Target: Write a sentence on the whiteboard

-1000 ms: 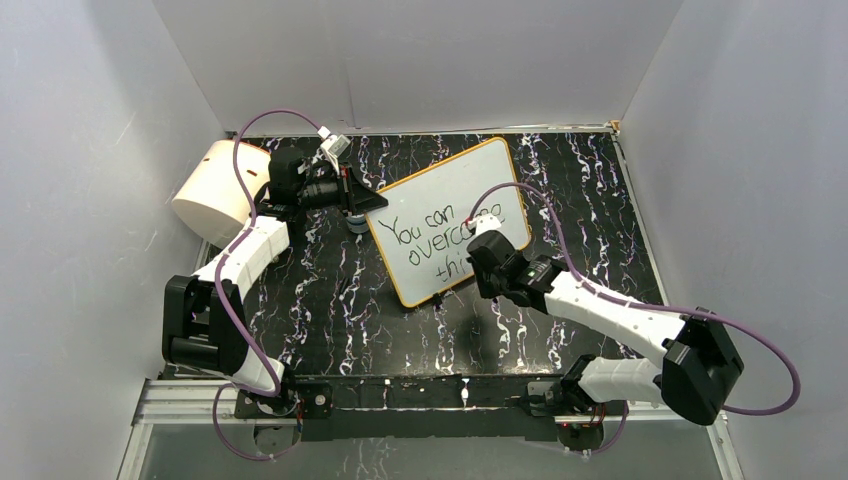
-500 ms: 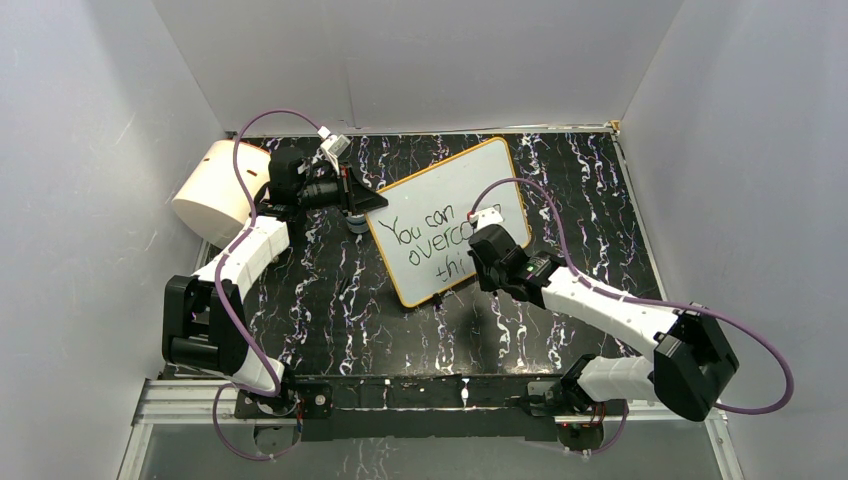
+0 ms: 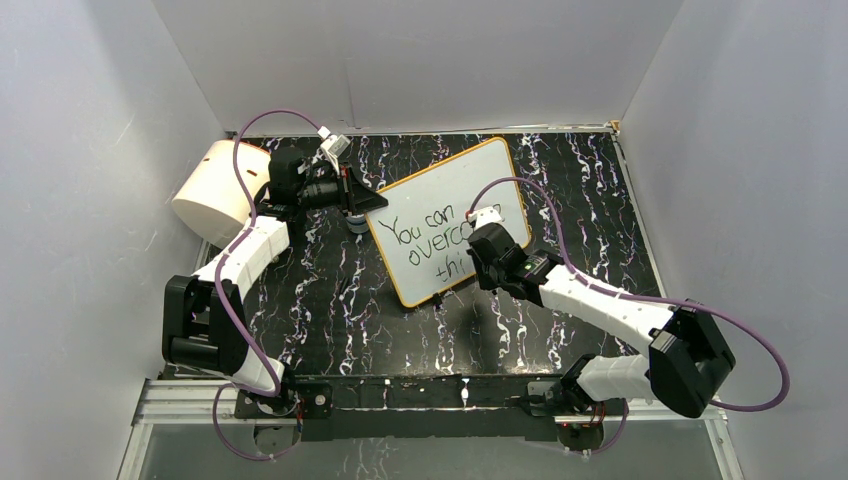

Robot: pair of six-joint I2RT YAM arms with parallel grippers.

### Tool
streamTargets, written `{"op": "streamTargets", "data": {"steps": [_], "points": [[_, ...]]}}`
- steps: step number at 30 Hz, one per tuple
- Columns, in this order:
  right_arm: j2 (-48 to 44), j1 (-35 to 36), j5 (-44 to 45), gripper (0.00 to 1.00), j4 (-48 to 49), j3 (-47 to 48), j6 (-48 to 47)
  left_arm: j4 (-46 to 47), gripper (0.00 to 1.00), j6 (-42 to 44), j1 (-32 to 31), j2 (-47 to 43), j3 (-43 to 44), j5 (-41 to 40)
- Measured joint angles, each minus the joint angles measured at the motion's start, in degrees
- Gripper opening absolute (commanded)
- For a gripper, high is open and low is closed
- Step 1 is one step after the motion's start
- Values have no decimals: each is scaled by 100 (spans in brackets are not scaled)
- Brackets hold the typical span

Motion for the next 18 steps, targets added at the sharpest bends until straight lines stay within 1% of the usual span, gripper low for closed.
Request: {"op": "streamTargets", "data": {"steps": [18], "points": [[4, -26, -365, 0, 24, 0, -105, -2, 0, -2, 0, 0, 0, 0]]}}
